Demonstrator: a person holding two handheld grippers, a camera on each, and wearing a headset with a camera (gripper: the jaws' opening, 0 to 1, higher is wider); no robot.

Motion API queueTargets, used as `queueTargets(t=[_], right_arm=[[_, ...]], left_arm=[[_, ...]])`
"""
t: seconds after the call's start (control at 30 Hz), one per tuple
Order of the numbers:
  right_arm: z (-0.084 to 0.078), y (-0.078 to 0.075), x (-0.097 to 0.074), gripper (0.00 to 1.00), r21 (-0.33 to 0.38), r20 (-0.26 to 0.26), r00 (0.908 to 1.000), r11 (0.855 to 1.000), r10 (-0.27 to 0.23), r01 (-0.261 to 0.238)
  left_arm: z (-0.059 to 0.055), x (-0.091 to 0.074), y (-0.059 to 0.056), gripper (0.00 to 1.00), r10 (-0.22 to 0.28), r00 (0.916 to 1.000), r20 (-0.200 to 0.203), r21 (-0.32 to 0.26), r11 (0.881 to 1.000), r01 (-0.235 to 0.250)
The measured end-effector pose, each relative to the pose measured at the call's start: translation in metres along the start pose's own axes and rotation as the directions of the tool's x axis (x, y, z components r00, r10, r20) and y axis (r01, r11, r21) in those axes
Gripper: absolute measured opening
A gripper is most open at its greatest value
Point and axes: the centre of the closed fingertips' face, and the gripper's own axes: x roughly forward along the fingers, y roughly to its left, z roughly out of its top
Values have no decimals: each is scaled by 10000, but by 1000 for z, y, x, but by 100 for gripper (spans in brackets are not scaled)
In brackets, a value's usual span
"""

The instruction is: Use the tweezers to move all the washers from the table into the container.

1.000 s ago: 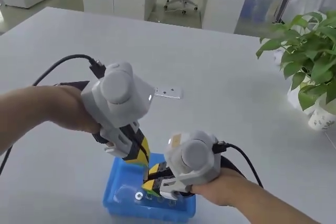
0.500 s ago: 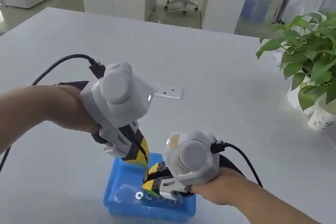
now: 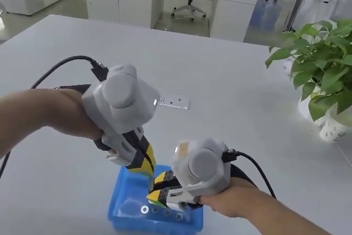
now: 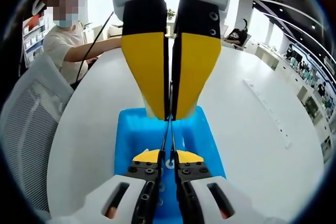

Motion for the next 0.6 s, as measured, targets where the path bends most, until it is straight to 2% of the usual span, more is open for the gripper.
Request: queueTargets(t=[0.6], right_arm=[[20, 14, -26, 8, -387, 309, 9993, 9990, -205, 216]], left_arm=[[18, -25, -16, 3, 257, 9995, 172, 83, 9996, -258]])
